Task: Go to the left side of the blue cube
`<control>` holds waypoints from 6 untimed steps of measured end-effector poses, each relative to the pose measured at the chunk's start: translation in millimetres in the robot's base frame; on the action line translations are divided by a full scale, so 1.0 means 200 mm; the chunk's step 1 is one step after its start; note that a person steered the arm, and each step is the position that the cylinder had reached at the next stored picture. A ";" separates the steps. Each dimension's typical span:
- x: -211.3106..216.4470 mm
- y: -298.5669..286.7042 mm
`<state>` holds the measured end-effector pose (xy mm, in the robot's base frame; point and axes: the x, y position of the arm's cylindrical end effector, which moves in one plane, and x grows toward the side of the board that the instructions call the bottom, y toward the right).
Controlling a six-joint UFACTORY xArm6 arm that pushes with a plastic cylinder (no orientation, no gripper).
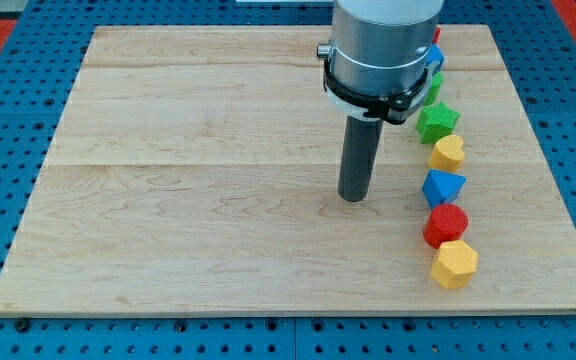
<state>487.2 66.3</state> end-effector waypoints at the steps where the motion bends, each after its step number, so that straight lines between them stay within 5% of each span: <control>1: 0.00 0.00; 4: -0.07 -0.01; 6: -0.49 0.03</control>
